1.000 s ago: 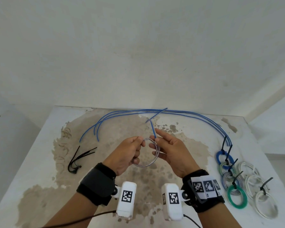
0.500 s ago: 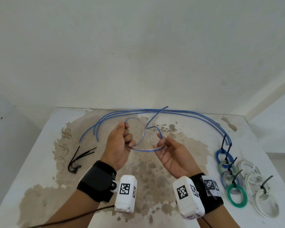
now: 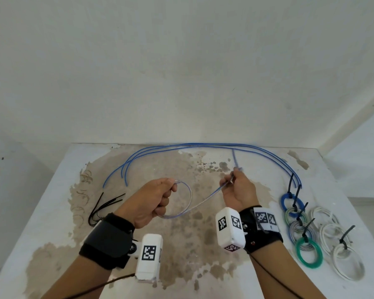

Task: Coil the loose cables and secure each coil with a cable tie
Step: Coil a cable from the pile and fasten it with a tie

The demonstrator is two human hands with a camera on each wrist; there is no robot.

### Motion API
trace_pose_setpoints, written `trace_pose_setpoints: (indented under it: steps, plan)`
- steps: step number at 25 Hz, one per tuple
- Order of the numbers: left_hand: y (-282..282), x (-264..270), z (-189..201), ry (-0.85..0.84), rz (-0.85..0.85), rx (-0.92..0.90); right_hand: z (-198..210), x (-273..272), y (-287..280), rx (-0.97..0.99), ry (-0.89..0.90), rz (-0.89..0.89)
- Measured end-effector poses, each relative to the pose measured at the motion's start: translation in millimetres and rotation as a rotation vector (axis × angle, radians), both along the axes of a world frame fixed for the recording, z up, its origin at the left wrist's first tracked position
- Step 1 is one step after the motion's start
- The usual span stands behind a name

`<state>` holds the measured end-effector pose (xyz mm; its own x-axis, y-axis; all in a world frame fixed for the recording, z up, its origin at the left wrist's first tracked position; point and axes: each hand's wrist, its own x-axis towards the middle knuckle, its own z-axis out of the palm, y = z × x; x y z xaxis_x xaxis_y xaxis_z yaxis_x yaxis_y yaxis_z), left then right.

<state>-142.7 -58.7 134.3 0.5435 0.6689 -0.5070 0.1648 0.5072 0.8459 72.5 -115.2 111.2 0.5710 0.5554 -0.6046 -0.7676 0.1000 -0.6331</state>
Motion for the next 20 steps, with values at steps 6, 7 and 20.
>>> trace_pose_setpoints:
  steps: [6,7,20]
  plan:
    - [-7,7,-2,0.149,-0.122,0.117,9,-12,-16,-0.369,-1.166,0.877]
    - [-9,11,-2,0.158,-0.141,0.118,14,-14,-17,-0.377,-1.237,0.915]
    - [-17,45,20,0.186,-0.224,0.189,39,-23,-33,-0.108,-1.105,0.808]
